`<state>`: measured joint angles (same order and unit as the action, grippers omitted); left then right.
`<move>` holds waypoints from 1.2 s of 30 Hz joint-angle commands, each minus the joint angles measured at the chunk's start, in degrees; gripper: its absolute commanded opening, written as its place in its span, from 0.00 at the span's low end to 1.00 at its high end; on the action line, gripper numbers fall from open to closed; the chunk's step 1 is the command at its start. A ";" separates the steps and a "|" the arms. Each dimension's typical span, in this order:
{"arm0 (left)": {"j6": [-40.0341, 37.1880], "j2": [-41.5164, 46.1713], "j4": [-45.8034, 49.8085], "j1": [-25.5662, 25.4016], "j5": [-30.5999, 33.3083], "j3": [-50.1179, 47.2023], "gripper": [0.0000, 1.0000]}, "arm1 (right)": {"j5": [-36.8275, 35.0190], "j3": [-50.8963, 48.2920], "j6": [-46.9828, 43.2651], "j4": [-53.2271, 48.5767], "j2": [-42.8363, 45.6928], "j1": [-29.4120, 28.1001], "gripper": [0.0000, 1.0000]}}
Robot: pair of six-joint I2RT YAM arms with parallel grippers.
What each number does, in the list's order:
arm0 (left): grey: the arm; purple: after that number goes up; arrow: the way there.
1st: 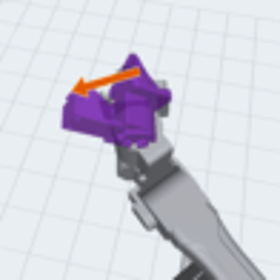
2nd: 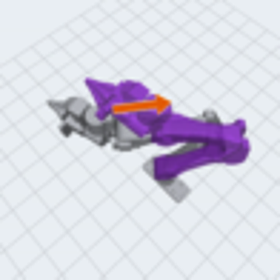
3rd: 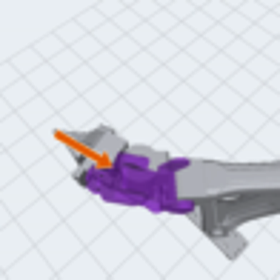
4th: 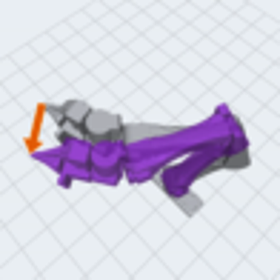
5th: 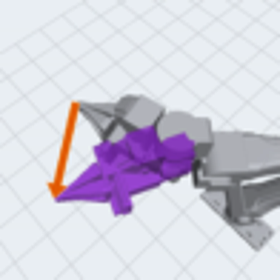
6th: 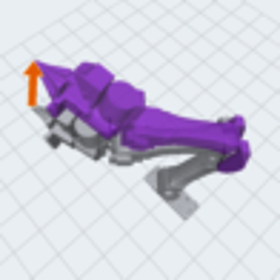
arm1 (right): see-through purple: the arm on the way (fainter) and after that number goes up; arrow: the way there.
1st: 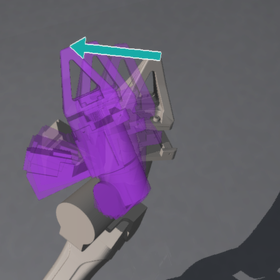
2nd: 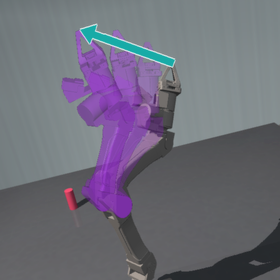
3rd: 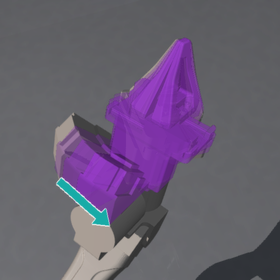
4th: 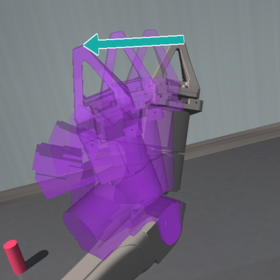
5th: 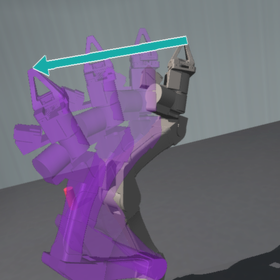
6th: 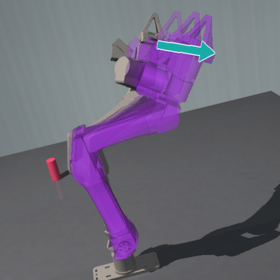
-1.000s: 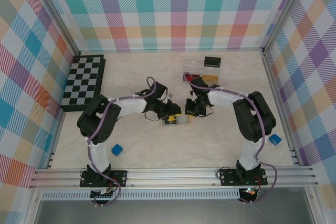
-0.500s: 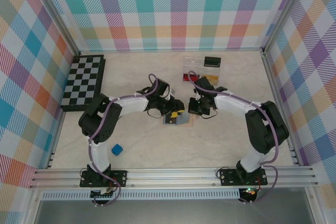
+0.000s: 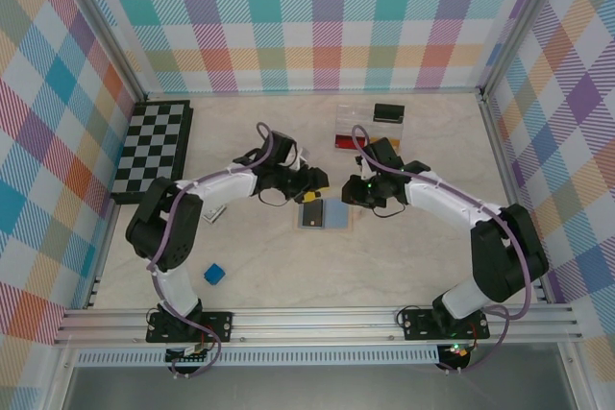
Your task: Take the credit cards out of the card holder
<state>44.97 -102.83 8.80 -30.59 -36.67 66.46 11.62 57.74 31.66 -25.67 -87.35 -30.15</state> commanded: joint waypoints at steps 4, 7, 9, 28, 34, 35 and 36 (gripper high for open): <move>-3.74 6.90 9.11 5.09 5.77 -4.14 0.47 | 4.75 2.22 -0.17 1.35 -1.63 -2.47 0.29; -4.97 9.62 13.02 6.05 9.52 -5.76 0.49 | 4.99 4.22 1.31 1.48 -5.55 -4.60 0.29; -5.07 10.76 13.87 6.11 10.46 -7.11 0.49 | 4.64 5.63 2.69 1.51 -8.29 -5.71 0.28; -0.05 7.46 9.64 4.11 9.59 -10.77 0.37 | 2.16 18.18 2.28 -6.04 -25.06 -6.54 0.25; 0.16 8.51 10.36 4.09 11.72 -12.03 0.37 | 1.86 20.01 -1.00 -7.56 -27.57 -8.09 0.27; 0.34 8.76 9.91 4.12 11.49 -12.58 0.37 | 2.16 20.58 -1.81 -8.18 -27.93 -8.62 0.27; 0.39 9.01 9.39 4.06 11.36 -13.11 0.36 | 2.41 20.75 -2.53 -8.43 -28.04 -9.21 0.27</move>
<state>44.38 -95.07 17.96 -26.17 -25.80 54.72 13.56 76.60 32.47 -31.07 -113.91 -37.63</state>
